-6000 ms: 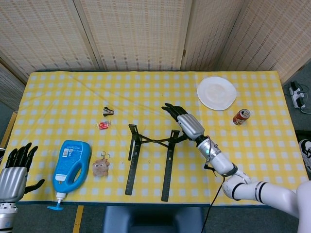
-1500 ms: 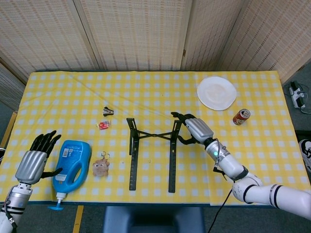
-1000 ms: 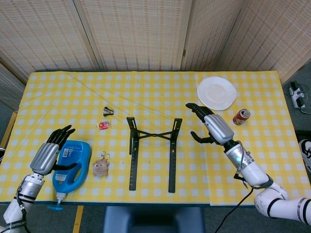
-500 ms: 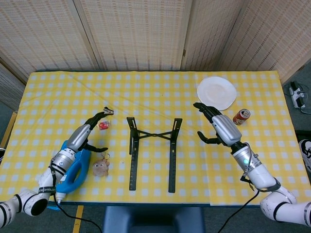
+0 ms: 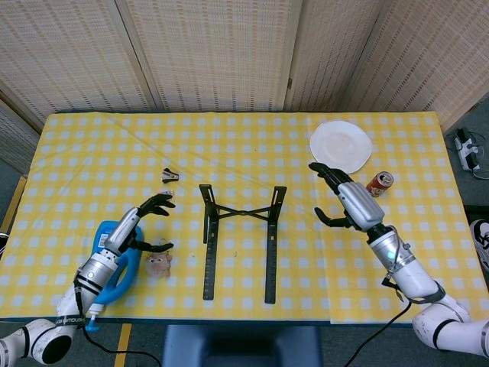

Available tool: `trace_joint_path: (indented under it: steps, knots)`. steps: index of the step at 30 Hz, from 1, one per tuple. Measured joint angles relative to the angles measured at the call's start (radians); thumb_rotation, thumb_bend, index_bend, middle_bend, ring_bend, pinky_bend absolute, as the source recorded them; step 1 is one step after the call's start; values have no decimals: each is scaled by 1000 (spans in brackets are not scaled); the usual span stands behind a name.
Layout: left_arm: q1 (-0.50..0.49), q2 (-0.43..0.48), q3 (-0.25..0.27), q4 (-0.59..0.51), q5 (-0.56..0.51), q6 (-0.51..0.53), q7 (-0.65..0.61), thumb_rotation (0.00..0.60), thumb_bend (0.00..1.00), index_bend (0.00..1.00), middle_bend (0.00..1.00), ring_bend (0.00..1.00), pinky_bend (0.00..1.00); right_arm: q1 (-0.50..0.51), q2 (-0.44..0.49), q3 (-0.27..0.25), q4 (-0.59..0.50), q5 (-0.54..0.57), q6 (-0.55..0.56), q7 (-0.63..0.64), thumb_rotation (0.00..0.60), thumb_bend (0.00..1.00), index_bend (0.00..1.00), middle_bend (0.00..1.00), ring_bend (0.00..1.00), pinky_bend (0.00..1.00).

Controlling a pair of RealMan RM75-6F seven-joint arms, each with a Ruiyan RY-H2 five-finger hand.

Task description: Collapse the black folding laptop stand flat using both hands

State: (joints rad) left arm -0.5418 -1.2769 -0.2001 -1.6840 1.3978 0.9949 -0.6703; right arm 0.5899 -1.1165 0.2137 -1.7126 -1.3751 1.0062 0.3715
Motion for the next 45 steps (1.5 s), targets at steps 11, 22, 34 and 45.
trace_joint_path:
  steps: [11,22,34,45]
  knots:
    - [-63,-88,34,68,153,14,-161,600,92,234,304,348,302,-8,-3,-9,11,0,4,18,600,463,0,76,166,93]
    - [-140,-224,19,212,93,-30,-187,600,92,249,319,364,345,-11,-7,-13,33,11,-1,31,600,463,0,76,166,92]
    - [-165,-307,25,329,37,-63,-188,600,92,251,322,366,333,-14,-12,-15,46,15,-4,39,600,463,0,76,166,92]
    - [-174,-370,37,427,25,-65,-159,600,93,261,328,368,296,-21,-13,-20,46,16,-1,41,600,463,0,76,165,92]
